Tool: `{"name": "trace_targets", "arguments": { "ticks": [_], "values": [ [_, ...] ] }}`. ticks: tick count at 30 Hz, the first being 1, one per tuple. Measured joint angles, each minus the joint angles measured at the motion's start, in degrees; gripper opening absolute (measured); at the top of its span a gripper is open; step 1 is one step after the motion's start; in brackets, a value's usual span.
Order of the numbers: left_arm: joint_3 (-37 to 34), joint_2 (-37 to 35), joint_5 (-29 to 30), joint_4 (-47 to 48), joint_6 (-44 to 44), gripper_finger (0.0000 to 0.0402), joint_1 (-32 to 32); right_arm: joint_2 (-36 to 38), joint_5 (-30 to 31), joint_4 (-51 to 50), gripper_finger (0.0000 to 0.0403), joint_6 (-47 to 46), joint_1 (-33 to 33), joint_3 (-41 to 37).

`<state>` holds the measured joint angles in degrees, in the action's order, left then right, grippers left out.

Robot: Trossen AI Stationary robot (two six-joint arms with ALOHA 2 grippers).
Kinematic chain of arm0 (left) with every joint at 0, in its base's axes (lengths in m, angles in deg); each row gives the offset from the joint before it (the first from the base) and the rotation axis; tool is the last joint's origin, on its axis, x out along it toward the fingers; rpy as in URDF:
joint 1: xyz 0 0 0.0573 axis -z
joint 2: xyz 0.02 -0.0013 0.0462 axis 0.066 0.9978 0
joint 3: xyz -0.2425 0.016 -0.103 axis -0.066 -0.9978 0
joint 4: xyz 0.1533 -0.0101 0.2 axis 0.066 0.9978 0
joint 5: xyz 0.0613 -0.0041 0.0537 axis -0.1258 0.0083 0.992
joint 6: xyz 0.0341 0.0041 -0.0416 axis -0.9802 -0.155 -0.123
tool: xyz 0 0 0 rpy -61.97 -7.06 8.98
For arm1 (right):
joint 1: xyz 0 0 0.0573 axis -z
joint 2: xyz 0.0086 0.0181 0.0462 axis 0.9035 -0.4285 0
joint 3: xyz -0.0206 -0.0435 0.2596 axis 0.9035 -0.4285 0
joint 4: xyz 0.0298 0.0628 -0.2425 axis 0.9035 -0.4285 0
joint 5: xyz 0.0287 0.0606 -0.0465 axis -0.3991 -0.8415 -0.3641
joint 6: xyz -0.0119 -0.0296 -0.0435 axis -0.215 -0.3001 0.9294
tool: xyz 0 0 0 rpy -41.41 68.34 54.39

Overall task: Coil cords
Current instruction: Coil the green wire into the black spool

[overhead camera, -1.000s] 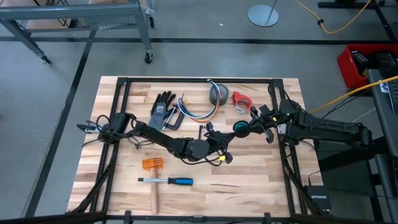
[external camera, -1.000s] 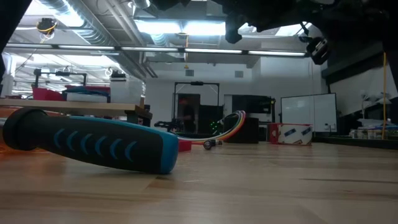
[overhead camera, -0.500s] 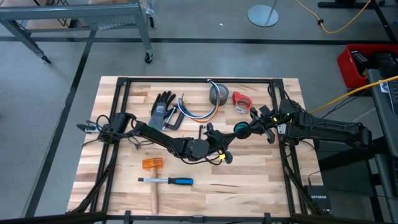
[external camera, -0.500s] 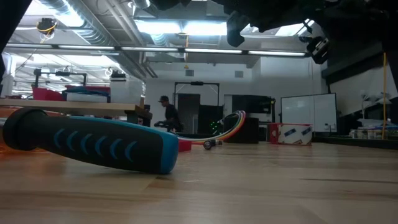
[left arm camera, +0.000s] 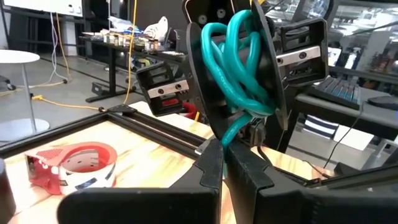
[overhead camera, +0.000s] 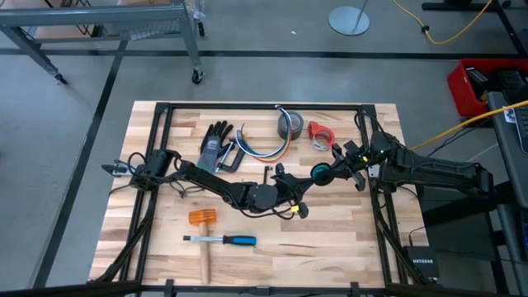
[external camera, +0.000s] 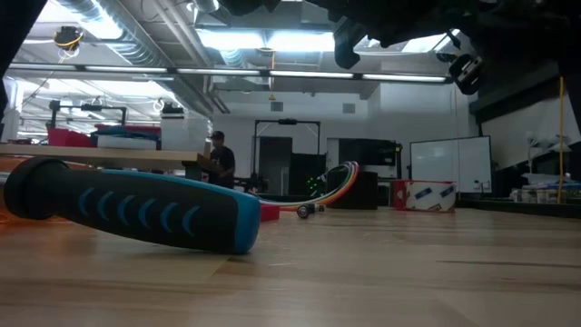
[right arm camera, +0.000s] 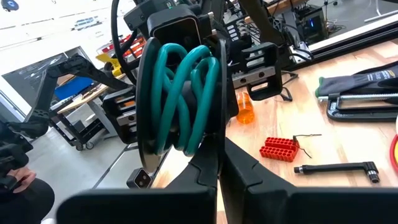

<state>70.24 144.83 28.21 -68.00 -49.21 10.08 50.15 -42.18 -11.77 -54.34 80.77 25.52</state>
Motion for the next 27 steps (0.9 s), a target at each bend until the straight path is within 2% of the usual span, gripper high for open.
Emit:
{"name": "trace_targets", "arguments": {
  "ticks": [10,27],
  "values": [
    [0.0,0.0,0.0,-0.5,-2.9,0.0004,-0.2,0.0,0.3,-0.1,0.0003,0.0,0.0,0.0],
    [0.0,0.0,-0.2,-0.2,-2.2,0.0004,-0.6,0.0,0.2,-0.4,0.0003,0.0,0.0,0.0]
  ]
}}
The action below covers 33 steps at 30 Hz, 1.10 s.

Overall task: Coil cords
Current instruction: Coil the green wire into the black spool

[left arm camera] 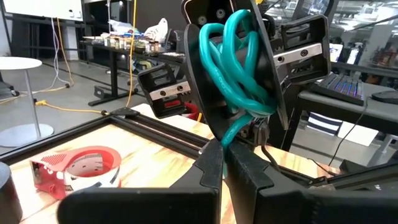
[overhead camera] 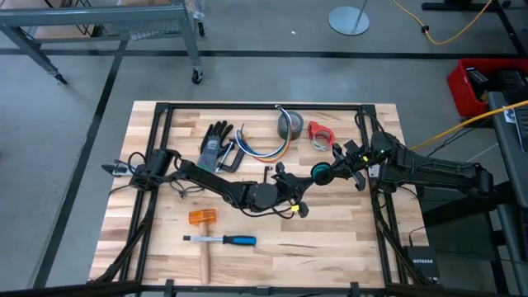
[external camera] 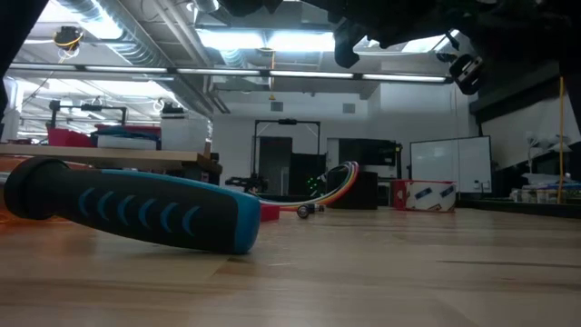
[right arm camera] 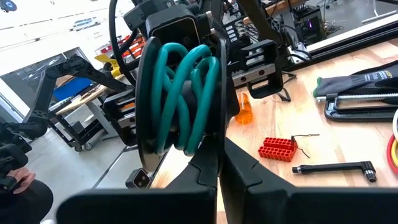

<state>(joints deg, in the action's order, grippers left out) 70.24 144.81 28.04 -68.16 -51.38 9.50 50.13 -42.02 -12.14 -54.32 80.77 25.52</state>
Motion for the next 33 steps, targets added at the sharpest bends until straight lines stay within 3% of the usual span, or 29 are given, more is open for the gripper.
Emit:
{"name": "trace_targets", "arguments": {
  "ticks": [14,26,29,33],
  "values": [
    [0.0,0.0,0.0,0.3,-5.0,0.0007,-0.3,0.0,-0.2,-0.8,0.0003,0.1,0.0,0.0],
    [0.1,0.0,-0.9,-0.7,-1.3,0.0134,-1.0,0.0,-0.9,-1.0,0.0003,0.2,0.0,-0.1],
    [0.1,0.0,-1.2,-1.5,-2.7,0.0134,-1.0,0.0,-0.9,-0.9,0.0003,0.2,0.0,-0.1],
    [0.1,0.0,-1.5,-2.0,-4.8,0.0095,-0.9,0.0,-0.7,-0.9,0.0003,0.2,0.0,-0.1]
  ]
}}
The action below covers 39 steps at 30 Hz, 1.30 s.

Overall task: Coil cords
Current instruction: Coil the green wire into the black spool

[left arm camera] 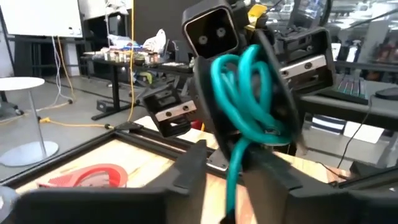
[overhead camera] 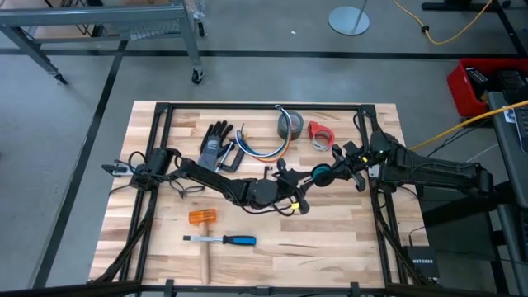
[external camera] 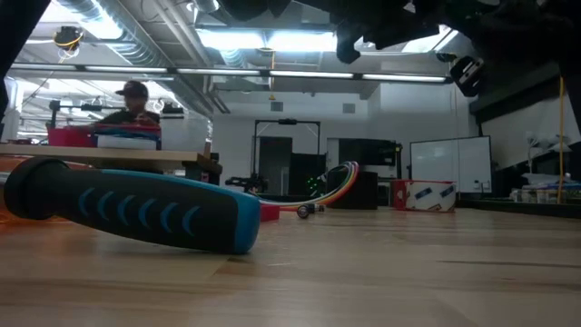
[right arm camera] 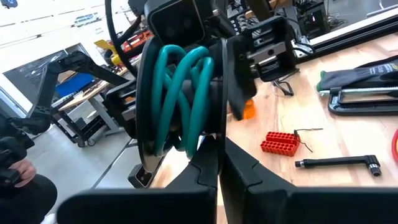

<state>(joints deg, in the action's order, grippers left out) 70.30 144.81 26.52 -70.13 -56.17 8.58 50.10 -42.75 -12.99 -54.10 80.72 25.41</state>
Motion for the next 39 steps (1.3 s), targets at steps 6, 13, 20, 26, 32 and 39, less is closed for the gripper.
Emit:
{"name": "trace_targets", "arguments": {
  "ticks": [6,13,20,26,32,39],
  "values": [
    [0.0,0.0,-2.6,-0.9,-1.6,0.001,0.0,0.0,-0.1,0.0,0.0003,0.2,0.0,0.0],
    [0.0,0.0,-2.7,-1.2,-1.5,0.0004,0.3,0.1,-0.1,0.5,0.0009,0.2,0.0,0.0],
    [0.0,0.0,-2.8,-1.3,-2.8,0.0001,0.7,0.0,0.3,1.3,0.0058,0.0,0.0,0.0],
    [0.0,-1.1,-1.1,-1.0,-4.2,0.0,1.2,0.0,-3.0,1.5,0.0105,-0.1,0.0,0.0],
    [0.0,-4.4,4.1,5.3,-5.9,0.0,2.4,0.5,-4.1,1.8,0.0123,-0.1,0.0,0.0],
    [0.0,-10.5,11.9,20.8,1.6,0.0,5.0,2.2,-4.1,1.6,0.0123,0.0,0.0,0.0]
  ]
}}
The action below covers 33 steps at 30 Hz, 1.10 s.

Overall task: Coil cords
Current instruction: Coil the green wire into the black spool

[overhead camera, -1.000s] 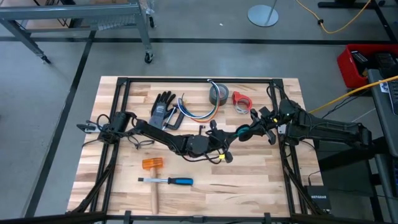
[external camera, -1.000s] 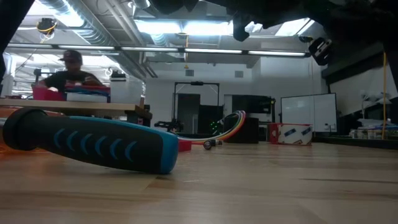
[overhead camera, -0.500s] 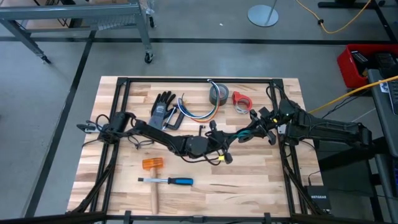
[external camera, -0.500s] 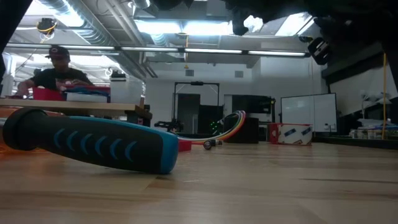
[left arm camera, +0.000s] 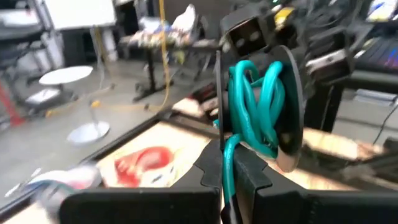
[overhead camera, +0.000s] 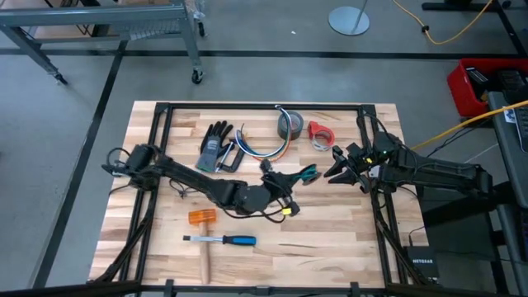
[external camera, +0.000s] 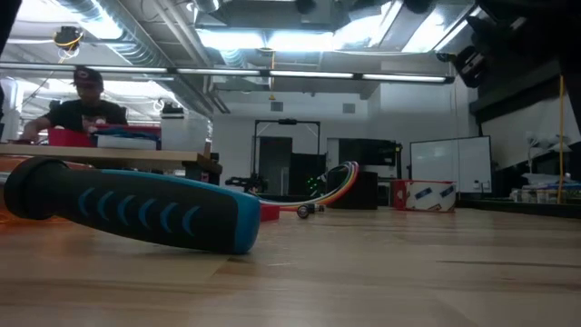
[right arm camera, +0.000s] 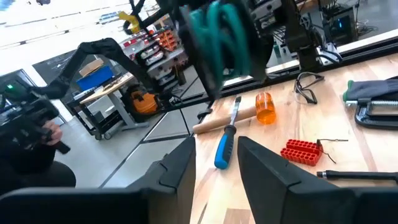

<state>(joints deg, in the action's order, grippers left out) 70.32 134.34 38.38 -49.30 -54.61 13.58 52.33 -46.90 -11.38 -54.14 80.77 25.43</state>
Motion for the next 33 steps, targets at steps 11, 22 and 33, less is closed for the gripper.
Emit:
{"name": "trace_targets", "arguments": {
  "ticks": [11,22,33],
  "values": [
    [0.0,-15.1,4.1,47.2,30.0,0.0,3.7,0.6,0.0,-0.2,0.0122,0.0,0.0,0.1],
    [-13.3,-25.1,3.8,67.8,59.5,0.0,10.4,0.6,0.0,-0.3,0.0122,0.0,0.0,0.1],
    [-42.4,-28.9,9.6,44.7,89.2,0.0,19.3,0.6,0.0,-0.3,0.0122,0.0,0.0,0.1]
  ]
}}
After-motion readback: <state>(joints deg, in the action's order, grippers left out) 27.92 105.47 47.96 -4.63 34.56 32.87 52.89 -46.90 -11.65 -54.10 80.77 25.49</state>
